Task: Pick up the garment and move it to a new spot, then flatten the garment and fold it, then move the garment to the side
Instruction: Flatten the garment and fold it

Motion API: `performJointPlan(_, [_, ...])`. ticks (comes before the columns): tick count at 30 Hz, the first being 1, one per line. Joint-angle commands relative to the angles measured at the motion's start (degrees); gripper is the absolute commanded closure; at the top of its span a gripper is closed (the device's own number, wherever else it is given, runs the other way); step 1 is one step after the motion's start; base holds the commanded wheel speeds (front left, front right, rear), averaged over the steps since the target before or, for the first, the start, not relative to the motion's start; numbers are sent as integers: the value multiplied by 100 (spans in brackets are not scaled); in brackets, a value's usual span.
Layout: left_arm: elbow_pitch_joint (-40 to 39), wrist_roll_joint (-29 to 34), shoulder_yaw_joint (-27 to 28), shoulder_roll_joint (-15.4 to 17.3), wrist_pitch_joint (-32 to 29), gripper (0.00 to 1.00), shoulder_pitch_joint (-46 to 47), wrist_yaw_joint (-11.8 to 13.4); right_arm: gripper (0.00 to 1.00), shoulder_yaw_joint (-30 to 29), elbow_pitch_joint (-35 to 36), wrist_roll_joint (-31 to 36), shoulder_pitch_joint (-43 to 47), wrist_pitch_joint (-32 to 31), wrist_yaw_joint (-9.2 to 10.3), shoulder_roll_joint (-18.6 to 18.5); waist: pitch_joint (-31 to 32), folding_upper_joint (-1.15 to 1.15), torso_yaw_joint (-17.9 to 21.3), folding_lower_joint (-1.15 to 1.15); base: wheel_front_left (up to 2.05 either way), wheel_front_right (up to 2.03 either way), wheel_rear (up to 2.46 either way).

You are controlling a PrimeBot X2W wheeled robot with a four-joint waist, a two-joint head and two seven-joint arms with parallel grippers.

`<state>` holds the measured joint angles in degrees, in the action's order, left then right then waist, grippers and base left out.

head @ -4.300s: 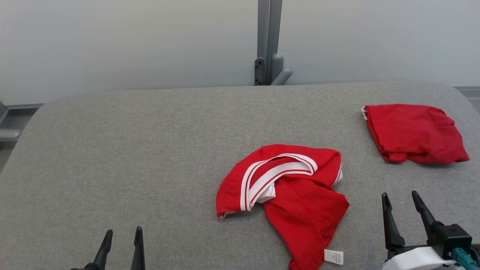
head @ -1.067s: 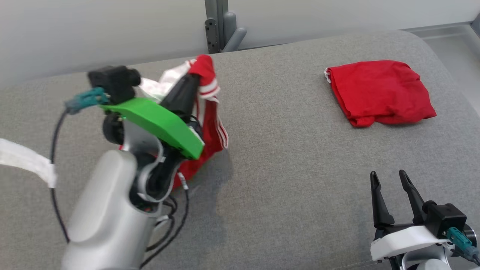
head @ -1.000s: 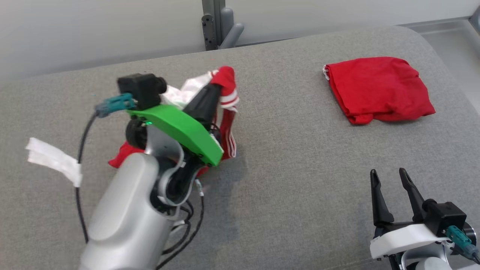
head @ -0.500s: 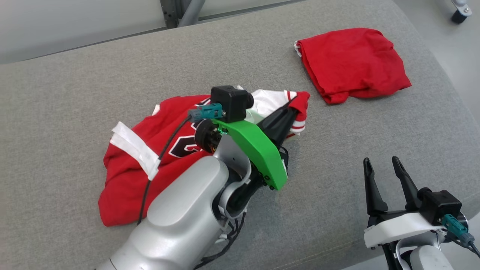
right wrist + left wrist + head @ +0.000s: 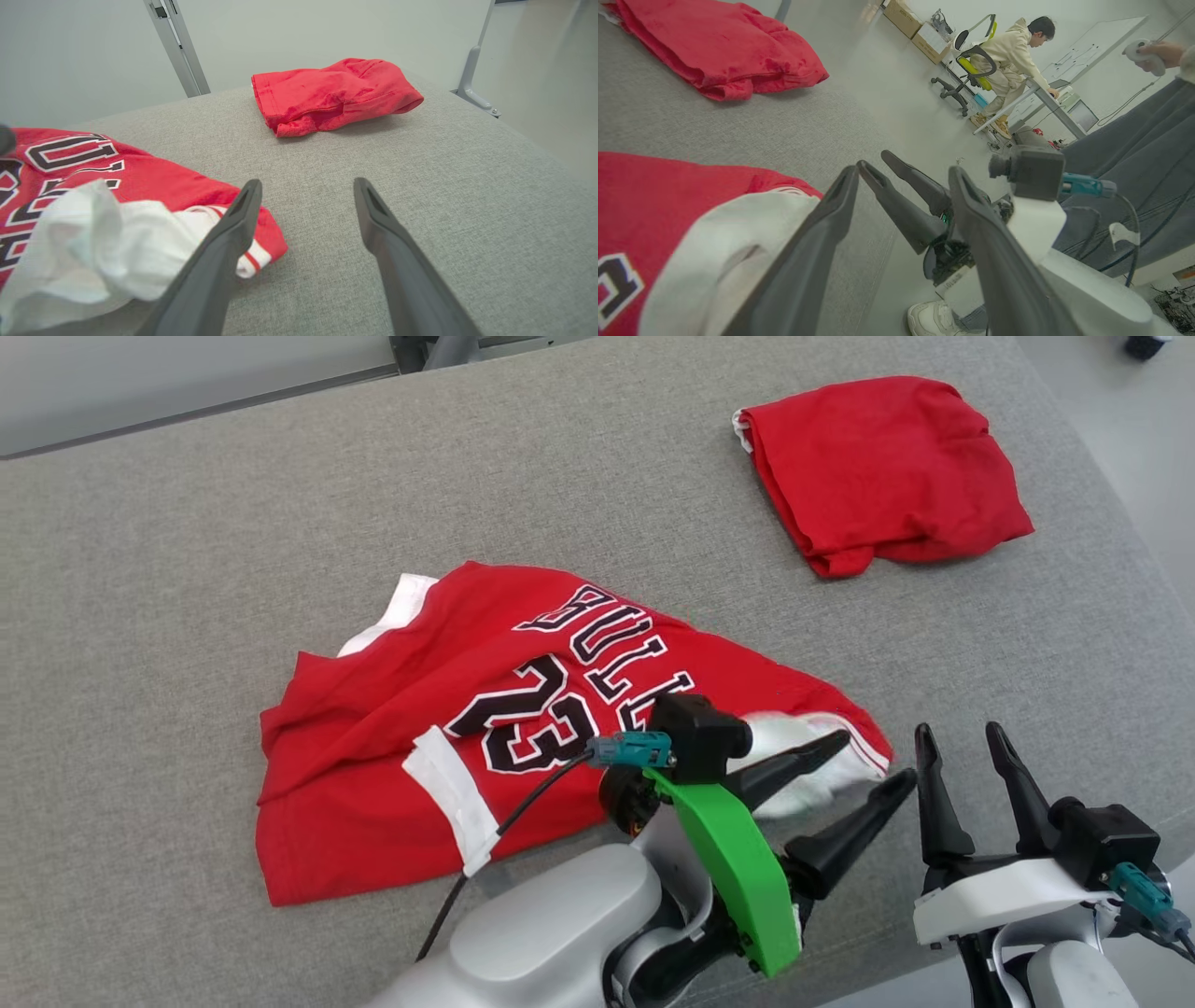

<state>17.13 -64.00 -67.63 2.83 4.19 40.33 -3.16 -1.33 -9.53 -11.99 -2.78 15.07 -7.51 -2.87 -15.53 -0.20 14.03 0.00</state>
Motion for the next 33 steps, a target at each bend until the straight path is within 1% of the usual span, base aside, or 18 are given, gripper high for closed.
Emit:
performJointPlan(1, [-171,-239,-32,19,78,0,-31,-125,0,-40,-32,-1,-3,23,4,-5,83,20,-107,0,0,0,0])
performJointPlan(3, [-236,-220,-47,20,171,0,-16,-153,0,-56,-39,8,43,23,4,-4,140,20,-169,0,0,0,0])
performJointPlan(5, [-270,-63,-54,181,295,0,-31,-115,0,-77,-43,20,88,23,4,-6,208,20,-218,0,0,0,0])
performJointPlan(6, [-270,-63,-54,181,295,0,-31,-115,0,-77,-43,20,88,23,4,-6,208,20,-218,0,0,0,0])
performJointPlan(8, [-313,103,-52,458,440,0,-139,19,0,-87,-41,27,132,23,4,-5,282,20,-256,0,0,0,0])
performJointPlan(11, [-467,210,96,900,678,0,-402,354,0,-109,-35,33,195,23,4,-4,380,20,-322,0,0,0,0])
performJointPlan(14, [-634,305,336,1473,879,0,-702,790,0,-124,-16,41,280,23,4,-4,448,20,-397,0,0,0,0])
performJointPlan(16, [-761,316,586,1791,984,0,-992,1065,0,-144,3,57,317,24,4,-5,474,20,-465,0,0,0,0])
performJointPlan(18, [-904,312,902,2043,1058,0,-1249,1309,0,-155,11,65,366,23,4,-4,492,20,-534,0,0,0,0])
performJointPlan(22, [-999,191,1546,2487,1099,0,-1839,1678,0,-158,39,122,363,24,4,-4,479,20,-667,0,0,0,0])
performJointPlan(24, [-972,83,1833,2578,1101,0,-2083,1773,0,-158,46,137,345,24,4,-4,458,20,-734,0,0,0,0])
performJointPlan(27, [-816,127,2176,2730,1097,0,-2324,1835,0,-120,40,184,312,23,4,-4,430,20,-807,0,0,0,0])
performJointPlan(30, [-670,-72,2318,2697,1080,0,-2490,1769,0,-92,29,212,280,23,4,-5,402,20,-856,0,0,0,0])
performJointPlan(33, [-573,-285,2348,2625,950,0,-2532,1629,0,-64,15,219,253,23,4,-4,381,20,-886,0,0,0,0])
